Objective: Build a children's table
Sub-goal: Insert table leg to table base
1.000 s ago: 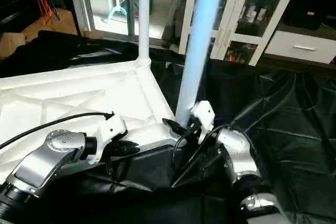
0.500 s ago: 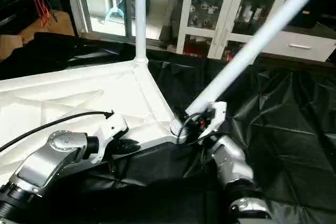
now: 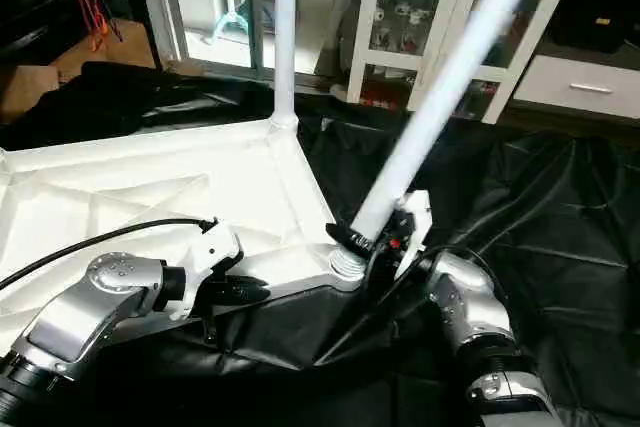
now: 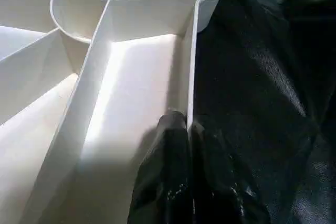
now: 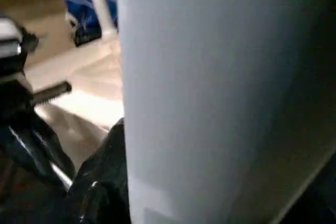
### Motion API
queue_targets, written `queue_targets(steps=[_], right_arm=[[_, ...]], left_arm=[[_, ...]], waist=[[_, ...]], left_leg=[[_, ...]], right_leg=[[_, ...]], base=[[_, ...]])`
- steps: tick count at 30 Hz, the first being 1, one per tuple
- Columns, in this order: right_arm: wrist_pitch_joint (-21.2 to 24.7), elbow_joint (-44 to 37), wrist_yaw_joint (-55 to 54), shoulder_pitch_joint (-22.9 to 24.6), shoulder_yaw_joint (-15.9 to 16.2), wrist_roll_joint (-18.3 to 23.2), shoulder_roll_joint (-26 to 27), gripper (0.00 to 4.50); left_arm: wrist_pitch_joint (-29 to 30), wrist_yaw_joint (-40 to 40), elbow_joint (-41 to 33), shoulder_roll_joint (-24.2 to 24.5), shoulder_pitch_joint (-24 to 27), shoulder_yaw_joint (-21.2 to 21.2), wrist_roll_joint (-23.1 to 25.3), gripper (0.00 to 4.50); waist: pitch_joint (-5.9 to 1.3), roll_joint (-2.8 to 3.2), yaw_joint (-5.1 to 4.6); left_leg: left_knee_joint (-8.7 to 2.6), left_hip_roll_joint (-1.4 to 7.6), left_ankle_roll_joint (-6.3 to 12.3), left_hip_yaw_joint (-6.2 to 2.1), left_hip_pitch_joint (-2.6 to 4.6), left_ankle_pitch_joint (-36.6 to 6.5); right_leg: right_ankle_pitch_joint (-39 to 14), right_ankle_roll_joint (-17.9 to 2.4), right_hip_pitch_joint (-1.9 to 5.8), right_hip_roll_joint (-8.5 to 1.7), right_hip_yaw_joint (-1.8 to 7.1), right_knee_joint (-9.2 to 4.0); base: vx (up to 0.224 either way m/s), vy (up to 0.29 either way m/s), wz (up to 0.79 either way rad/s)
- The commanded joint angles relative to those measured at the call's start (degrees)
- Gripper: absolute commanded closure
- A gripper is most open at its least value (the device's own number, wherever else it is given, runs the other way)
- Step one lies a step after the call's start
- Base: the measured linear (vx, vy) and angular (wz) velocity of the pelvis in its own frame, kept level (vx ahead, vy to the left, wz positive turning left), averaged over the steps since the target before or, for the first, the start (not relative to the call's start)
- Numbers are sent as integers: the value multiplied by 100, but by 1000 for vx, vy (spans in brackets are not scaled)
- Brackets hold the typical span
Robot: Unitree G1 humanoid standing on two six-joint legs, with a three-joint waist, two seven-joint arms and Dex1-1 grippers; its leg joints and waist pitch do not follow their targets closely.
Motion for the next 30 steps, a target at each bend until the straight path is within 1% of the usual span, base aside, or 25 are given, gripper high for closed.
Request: queue_targets(steps=[1, 2, 3, 5, 6, 8, 10, 12, 14, 15, 16, 17, 18, 19, 20, 21, 22, 23, 24, 25, 26, 27, 28, 29, 30], right_arm=[[206, 1257, -428, 1065, 552, -1343, -563, 257], [27, 1332, -382, 1062, 684, -1462, -601, 257], [-36, 1376, -375, 1048, 721, -1494, -604, 257], [-110, 1448, -380, 1025, 731, -1488, -582, 257], [-111, 1464, -403, 1011, 686, -1440, -527, 257], [-162, 1471, -419, 1007, 676, -1437, -480, 257], [-277, 1451, -429, 1017, 722, -1485, -462, 257], [-526, 1417, -467, 1032, 836, -1561, -438, 257], [-596, 1406, -569, 1016, 823, -1521, -362, 257], [-635, 1409, -624, 1006, 813, -1502, -325, 257], [-715, 1382, -743, 1002, 814, -1505, -252, 257], [-765, 1338, -839, 1010, 816, -1514, -183, 257], [-787, 1303, -945, 1013, 819, -1533, -132, 257], [-803, 1288, -1012, 1013, 822, -1543, -104, 257], [-803, 1288, -1012, 1013, 822, -1543, -104, 257], [-768, 1293, -1282, 980, 772, -1536, -29, 257], [-718, 1311, -1618, 926, 695, -1494, 56, 257], [-718, 1311, -1618, 926, 695, -1494, 56, 257], [-610, 1388, -2317, 795, 457, -1359, 255, 257], [-464, 1414, -2786, 699, 280, -1248, 404, 257], [-414, 1424, -2938, 669, 231, -1224, 449, 257], [-165, 1490, -3691, 512, -21, -1089, 682, 257], [-113, 1510, -3849, 476, -73, -1058, 733, 257], [5, 1635, -4423, 341, -234, -964, 883, 257], [86, 1803, -5057, 174, -420, -843, 1045, 257]], left_arm=[[-97, 13, -87, 197, 78, 348, -163, 450], [-92, 8, -94, 198, 76, 349, -160, 450], [-92, 7, -94, 200, 71, 349, -158, 450], [-83, 6, -101, 204, 61, 350, -162, 450], [-80, 4, -102, 204, 57, 346, -164, 450], [-79, 0, -103, 204, 55, 338, -165, 450], [-74, 5, -99, 198, 50, 327, -157, 450], [-65, 23, -94, 184, 44, 307, -148, 450], [-57, 45, -89, 161, 41, 292, -146, 450], [-48, 64, -86, 147, 38, 282, -144, 450], [-13, 134, -66, 100, 34, 272, -126, 450], [43, 207, -60, 51, 38, 260, -110, 450], [107, 302, -51, 13, 46, 248, -69, 450], [149, 364, -47, -9, 52, 239, -41, 450], [149, 364, -47, -9, 52, 239, -41, 450], [261, 553, 1, -89, 56, 248, 25, 450], [357, 763, 65, -187, 58, 271, 89, 450], [357, 763, 65, -187, 58, 271, 89, 450], [532, 1190, 204, -423, 60, 357, 156, 450], [610, 1511, 318, -641, 43, 440, 183, 450], [624, 1631, 356, -723, 34, 475, 191, 450], [669, 2269, 567, -1180, -25, 694, 207, 450], [669, 2420, 617, -1293, -43, 753, 205, 450], [542, 2896, 808, -1643, -135, 967, 168, 450], [336, 3437, 1042, -2043, -269, 1241, 98, 450]], waist=[[91, 51, -2], [80, 40, -4], [80, 46, -5], [92, 54, -9], [80, 39, -12], [76, 43, -18], [77, 38, -20], [71, 51, -21], [77, 48, -30], [88, 58, -44], [88, 59, -51], [106, 81, -62], [120, 68, -82], [126, 68, -84], [140, 73, -101], [163, 91, -124], [163, 91, -124], [171, 105, -139], [180, 124, -152], [183, 111, -165], [192, 116, -165], [190, 164, -165], [177, 109, -170], [201, 116, -164], [199, 106, -160]], left_leg=[[-329, 201, 170, -63, -76, -382], [-321, 197, 183, -64, -79, -347], [-321, 199, 184, -69, -83, -313], [-321, 183, 188, -60, -76, -326], [-325, 192, 174, -67, -76, -386], [-328, 193, 173, -73, -77, -394], [-323, 187, 180, -71, -81, -396], [-318, 187, 181, -71, -78, -378], [-324, 191, 175, -70, -82, -426], [-340, 192, 140, -75, -80, -534], [-345, 198, 125, -76, -79, -571], [-361, 205, 93, -81, -74, -677], [-379, 208, 57, -76, -70, -871], [-387, 207, 49, -77, -63, -982], [-415, 220, 30, -86, -61, -1207], [-437, 228, 4, -90, -56, -1367], [-437, 228, 4, -90, -56, -1367], [-447, 232, -26, -96, -59, -1434], [-456, 229, -56, -101, -70, -1510], [-458, 228, -75, -98, -62, -1565], [-461, 227, -104, -97, -59, -1637], [-463, 232, -168, -106, -57, -1593], [-456, 216, -140, -118, -66, -1624], [-445, 197, -121, -99, -64, -1614], [-413, 168, -50, -79, -47, -1631]], right_leg=[[1357, -961, 39, -514, 219, -366], [1408, -962, 48, -508, 221, -360], [1444, -962, 48, -508, 215, -353], [1500, -947, 35, -494, 219, -365], [1490, -924, 43, -495, 221, -363], [1534, -921, 44, -489, 218, -356], [1560, -919, 44, -485, 218, -355], [1630, -922, 43, -490, 219, -350], [1591, -918, 37, -489, 215, -355], [1398, -921, 24, -494, 211, -368], [1324, -925, 21, -498, 213, -374], [1155, -942, -4, -502, 212, -382], [822, -954, -25, -505, 212, -410], [613, -964, -36, -511, 216, -427], [199, -986, -61, -514, 222, -452], [-84, -997, -94, -512, 228, -479], [-84, -997, -94, -512, 228, -479], [-211, -1001, -107, -518, 239, -487], [-352, -988, -124, -524, 249, -495], [-428, -986, -141, -524, 249, -504], [-559, -981, -158, -533, 262, -521], [-513, -1006, -158, -535, 266, -501], [-561, -984, -143, -521, 252, -500], [-569, -965, -162, -510, 262, -508], [-711, -950, -180, -518, 274, -523]], base=[[0, 0, 0], [0, 0, 0], [0, 0, 0], [0, 0, 0], [0, 0, 0], [0, 0, 0], [0, 0, 0], [0, 0, 0], [0, 0, 0], [0, 0, 0], [0, 0, 0], [0, 0, 0], [0, 0, 0], [0, 0, 0], [0, 0, 0], [0, 0, 0], [0, 0, 0], [0, 0, 0], [0, 0, 0], [0, 0, 0], [0, 0, 0], [0, 0, 0], [0, 0, 0], [0, 0, 0], [0, 0, 0]])
